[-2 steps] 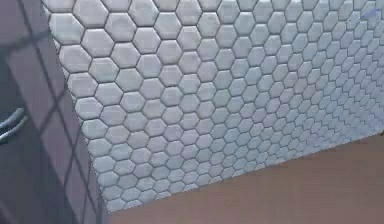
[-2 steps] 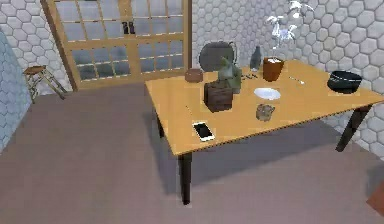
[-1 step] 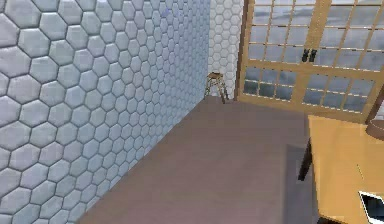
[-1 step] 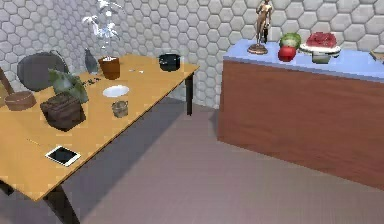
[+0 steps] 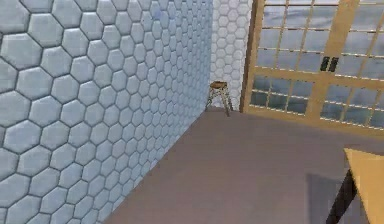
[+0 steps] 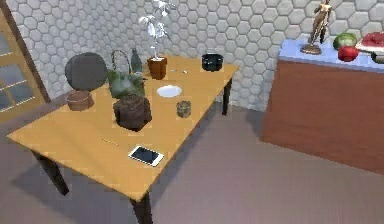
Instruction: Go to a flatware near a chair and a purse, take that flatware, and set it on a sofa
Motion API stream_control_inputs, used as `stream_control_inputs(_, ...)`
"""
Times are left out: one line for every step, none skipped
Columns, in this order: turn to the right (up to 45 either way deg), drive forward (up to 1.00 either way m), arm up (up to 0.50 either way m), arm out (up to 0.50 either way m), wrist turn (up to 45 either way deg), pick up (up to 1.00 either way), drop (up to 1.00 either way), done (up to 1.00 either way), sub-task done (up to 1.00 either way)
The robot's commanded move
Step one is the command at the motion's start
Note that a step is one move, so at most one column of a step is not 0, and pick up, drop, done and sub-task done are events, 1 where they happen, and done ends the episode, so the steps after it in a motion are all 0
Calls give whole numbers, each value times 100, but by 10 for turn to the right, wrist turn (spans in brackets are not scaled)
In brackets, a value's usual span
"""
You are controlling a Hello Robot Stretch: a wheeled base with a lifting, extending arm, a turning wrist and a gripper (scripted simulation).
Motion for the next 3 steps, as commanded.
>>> stream_control_inputs(120,0,0,0,0,0,0,0,0)
stream_control_inputs(0,100,0,0,0,0,0,0,0)
stream_control_inputs(30,0,0,0,0,0,0,0,0)
